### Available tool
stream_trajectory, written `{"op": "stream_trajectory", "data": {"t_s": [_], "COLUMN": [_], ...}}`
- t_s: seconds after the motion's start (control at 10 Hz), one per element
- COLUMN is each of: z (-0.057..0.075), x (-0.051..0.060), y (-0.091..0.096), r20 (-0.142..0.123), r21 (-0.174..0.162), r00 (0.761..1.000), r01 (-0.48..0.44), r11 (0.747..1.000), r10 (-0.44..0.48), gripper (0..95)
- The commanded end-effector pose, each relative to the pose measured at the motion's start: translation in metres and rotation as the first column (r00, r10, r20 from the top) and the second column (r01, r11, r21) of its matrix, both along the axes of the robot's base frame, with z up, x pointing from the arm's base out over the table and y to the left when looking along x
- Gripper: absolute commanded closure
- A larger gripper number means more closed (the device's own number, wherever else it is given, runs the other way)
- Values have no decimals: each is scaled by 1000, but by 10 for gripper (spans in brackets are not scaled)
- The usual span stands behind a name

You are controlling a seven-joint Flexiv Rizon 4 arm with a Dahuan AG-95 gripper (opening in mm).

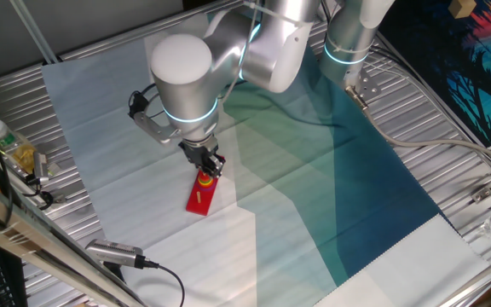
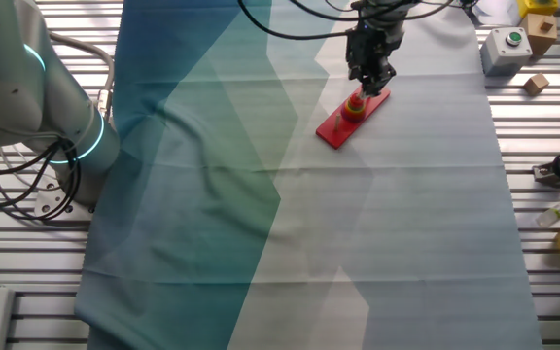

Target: Take out one Hanoi block and throw it aside

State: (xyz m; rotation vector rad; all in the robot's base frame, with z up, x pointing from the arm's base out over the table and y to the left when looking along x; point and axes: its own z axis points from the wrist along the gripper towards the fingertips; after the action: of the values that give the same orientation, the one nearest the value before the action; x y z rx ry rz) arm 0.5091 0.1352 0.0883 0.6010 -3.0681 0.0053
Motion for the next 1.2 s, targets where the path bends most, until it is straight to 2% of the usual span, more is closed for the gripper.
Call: {"op": "stream_trajectory", "data": {"t_s": [0.1,0.4,0.8,0.9,1.2], "z": [-4,-11,-10,-11,-15], "x": [-1,-2,-1,-1,-2], "y": [0,1,1,1,1], "r20": [12,27,39,40,53], "r21": [3,5,5,4,5], "r00": [1000,999,999,999,999], "r01": [10,17,12,12,12], "r11": [1000,1000,1000,1000,1000], "r10": [-10,-17,-12,-12,-13], "gripper": [760,760,760,570,570]}}
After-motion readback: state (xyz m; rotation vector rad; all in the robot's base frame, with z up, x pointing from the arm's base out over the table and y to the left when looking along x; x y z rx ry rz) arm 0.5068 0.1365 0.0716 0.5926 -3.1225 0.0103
